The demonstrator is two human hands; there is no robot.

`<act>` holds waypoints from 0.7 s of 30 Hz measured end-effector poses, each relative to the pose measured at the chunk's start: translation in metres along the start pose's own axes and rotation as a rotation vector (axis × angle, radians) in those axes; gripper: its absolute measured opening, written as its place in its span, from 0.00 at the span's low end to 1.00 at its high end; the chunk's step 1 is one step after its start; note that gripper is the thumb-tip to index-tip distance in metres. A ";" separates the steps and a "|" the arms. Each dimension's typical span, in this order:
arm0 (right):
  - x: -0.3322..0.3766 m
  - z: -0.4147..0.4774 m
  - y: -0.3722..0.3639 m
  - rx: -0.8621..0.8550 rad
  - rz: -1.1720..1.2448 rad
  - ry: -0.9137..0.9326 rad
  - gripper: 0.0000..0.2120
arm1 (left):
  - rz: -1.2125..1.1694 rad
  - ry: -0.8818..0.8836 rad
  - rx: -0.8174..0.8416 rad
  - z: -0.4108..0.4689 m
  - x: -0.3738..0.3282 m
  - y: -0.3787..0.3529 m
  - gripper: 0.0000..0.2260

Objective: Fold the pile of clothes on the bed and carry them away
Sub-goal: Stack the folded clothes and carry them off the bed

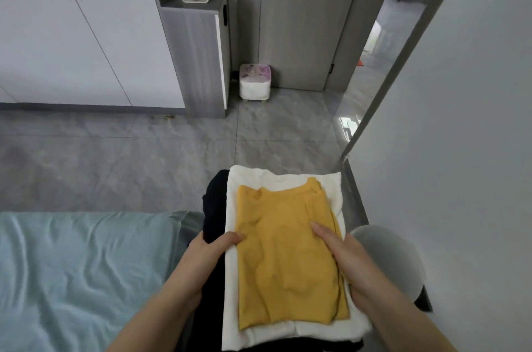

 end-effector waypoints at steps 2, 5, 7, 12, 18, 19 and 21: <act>0.029 0.034 0.004 0.005 -0.033 -0.003 0.25 | -0.003 -0.015 -0.032 0.033 -0.014 -0.005 0.24; 0.076 0.081 0.007 0.054 -0.078 -0.023 0.18 | -0.027 -0.012 -0.105 0.078 -0.035 -0.013 0.21; 0.107 0.110 0.007 0.076 -0.122 -0.048 0.15 | -0.029 0.004 -0.158 0.103 -0.047 -0.018 0.22; 0.183 0.174 -0.005 0.131 -0.245 -0.064 0.14 | -0.093 0.019 -0.228 0.161 -0.080 -0.019 0.24; 0.251 0.249 -0.060 0.214 -0.308 -0.062 0.11 | -0.147 0.011 -0.342 0.234 -0.118 0.019 0.21; 0.261 0.259 -0.071 0.215 -0.312 -0.057 0.10 | -0.154 0.008 -0.343 0.246 -0.124 0.027 0.22; 0.282 0.289 -0.099 0.214 -0.330 -0.041 0.10 | -0.165 -0.006 -0.344 0.278 -0.138 0.051 0.23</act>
Point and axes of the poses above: each hand's wrist, its own z-axis towards the middle knuckle, its own y-axis out of the back of the hand, x = y × z, the point moved 4 cm from there along z, towards the middle knuckle, and after that the axes turned 11 degrees about -y, right-handed, at the moved point
